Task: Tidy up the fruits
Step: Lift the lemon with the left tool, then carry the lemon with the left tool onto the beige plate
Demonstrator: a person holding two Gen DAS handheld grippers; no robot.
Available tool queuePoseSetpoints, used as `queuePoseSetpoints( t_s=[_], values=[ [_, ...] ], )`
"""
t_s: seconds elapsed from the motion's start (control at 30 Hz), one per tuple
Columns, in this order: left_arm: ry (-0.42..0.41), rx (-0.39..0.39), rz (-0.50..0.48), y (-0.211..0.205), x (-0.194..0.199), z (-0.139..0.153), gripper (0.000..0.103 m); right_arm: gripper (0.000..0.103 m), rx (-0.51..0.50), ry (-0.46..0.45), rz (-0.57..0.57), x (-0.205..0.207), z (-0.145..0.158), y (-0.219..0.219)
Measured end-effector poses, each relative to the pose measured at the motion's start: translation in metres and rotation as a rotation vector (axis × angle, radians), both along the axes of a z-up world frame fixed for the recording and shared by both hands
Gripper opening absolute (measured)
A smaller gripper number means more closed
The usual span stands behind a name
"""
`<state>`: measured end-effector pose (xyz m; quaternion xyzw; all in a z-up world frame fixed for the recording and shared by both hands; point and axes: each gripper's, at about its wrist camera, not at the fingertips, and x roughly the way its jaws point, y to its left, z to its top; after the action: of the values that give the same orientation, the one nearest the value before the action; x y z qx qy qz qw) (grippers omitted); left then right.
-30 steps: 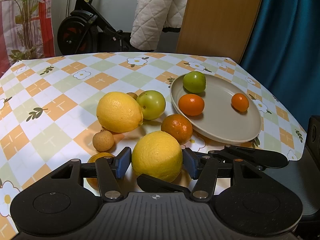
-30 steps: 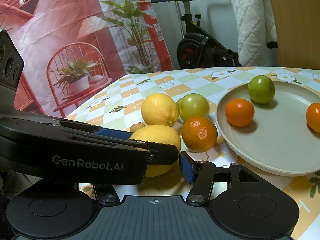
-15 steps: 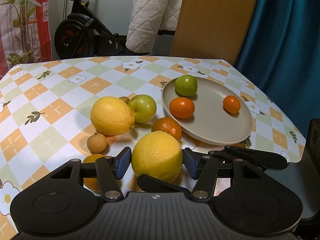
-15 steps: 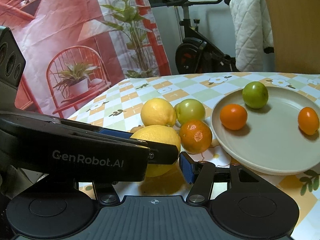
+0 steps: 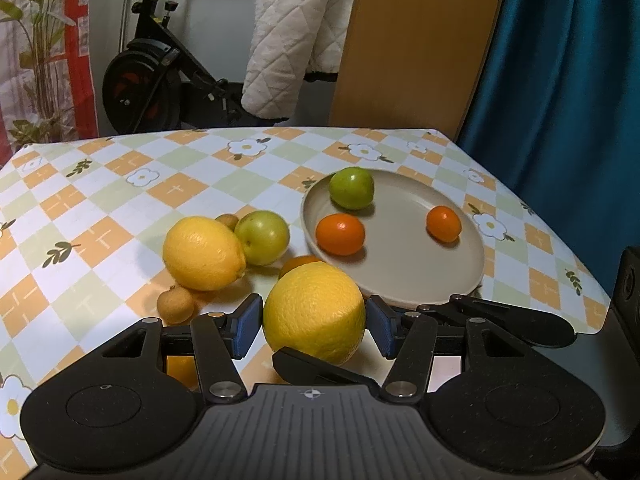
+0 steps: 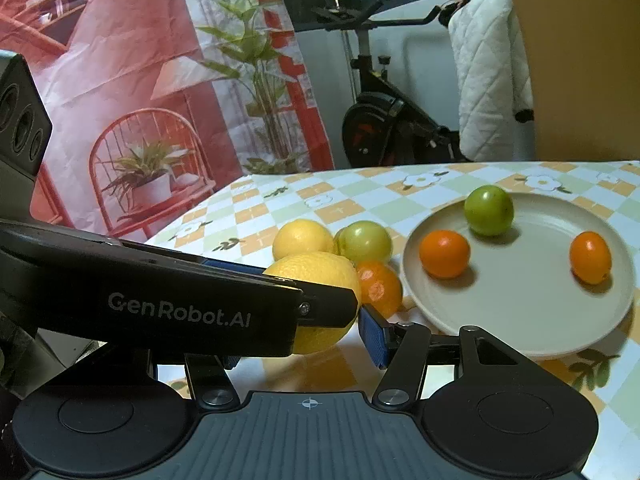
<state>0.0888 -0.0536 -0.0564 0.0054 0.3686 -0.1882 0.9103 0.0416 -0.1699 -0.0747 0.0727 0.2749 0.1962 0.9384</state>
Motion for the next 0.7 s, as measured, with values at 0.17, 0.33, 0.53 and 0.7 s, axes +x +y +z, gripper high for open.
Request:
queuePoseSetpoints(
  t_s=[0.17,0.33,0.53,0.7],
  values=[
    [-0.011,0.000,-0.025,-0.013,0.004,0.005,0.059,0.053,0.000,-0.018,-0.035,-0.002,0.006,-0.009],
    [-0.027,0.011,-0.062,-0.030,0.009,0.009,0.059,0.053,0.004,-0.036,-0.086,-0.002,0.011,-0.022],
    [-0.032,0.015,-0.108,-0.052,0.021,0.009,0.059,0.053,0.012,-0.045,-0.151,0.001,0.012,-0.041],
    [-0.001,-0.017,-0.127,-0.067,0.041,0.001,0.059,0.053,0.003,-0.022,-0.197,0.016,0.008,-0.061]
  ],
)
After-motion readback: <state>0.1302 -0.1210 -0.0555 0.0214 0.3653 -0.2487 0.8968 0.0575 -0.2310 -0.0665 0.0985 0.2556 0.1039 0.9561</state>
